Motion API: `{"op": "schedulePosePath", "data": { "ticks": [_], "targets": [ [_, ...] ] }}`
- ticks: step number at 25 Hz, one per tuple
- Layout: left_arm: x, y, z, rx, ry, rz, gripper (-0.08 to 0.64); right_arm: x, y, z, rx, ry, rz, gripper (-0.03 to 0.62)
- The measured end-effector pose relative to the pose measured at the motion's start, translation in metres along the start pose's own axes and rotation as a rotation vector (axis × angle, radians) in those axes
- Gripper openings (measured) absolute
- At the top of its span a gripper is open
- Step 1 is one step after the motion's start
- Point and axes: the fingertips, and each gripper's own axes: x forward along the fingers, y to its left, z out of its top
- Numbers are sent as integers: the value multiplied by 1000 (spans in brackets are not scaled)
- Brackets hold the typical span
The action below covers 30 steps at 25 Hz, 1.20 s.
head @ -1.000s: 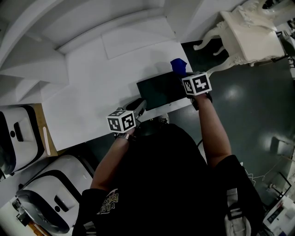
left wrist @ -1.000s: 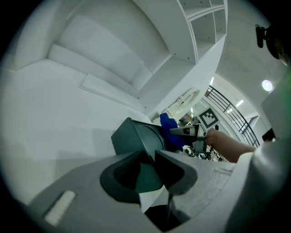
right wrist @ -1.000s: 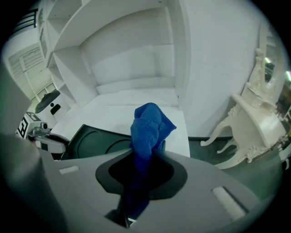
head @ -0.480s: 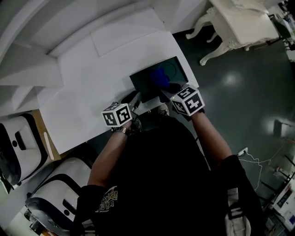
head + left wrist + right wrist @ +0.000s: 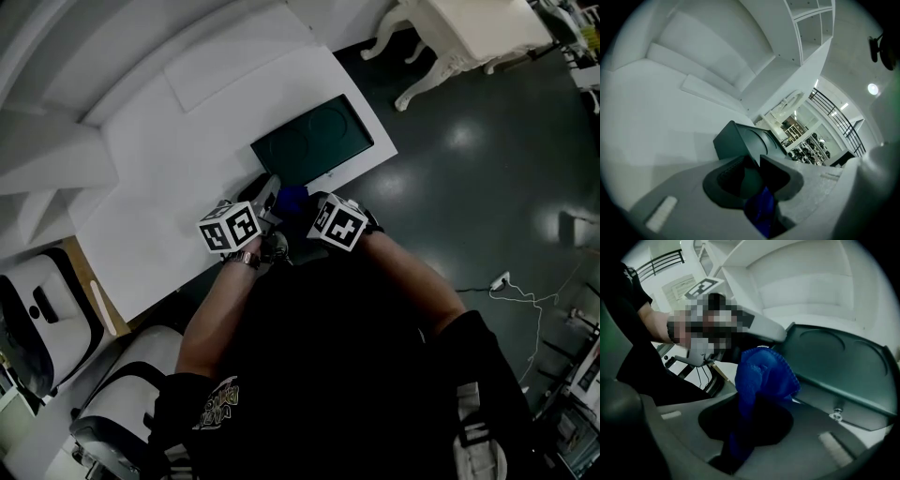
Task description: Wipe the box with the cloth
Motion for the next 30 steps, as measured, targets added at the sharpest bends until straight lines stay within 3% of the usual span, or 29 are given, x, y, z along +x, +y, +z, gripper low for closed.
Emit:
{"op": "schedulePosePath", "data": {
  "ticks": [4, 10, 19, 24, 30],
  "targets": [
    [1, 0, -1, 10, 12, 0, 110, 10, -20, -7, 115, 10, -57, 91],
    [1, -1, 0, 31, 30, 4, 110, -1, -49, -16, 362, -84, -79, 91],
    [1, -1, 0, 62, 61, 0, 114, -22, -79, -34, 571, -194, -96, 91],
    [1, -1, 0, 67, 73, -2, 114, -39, -96, -49, 604, -204, -110, 91],
    [2, -1, 0, 74, 88, -3, 115, -58, -105, -62, 510, -148, -83, 91]
  ]
}}
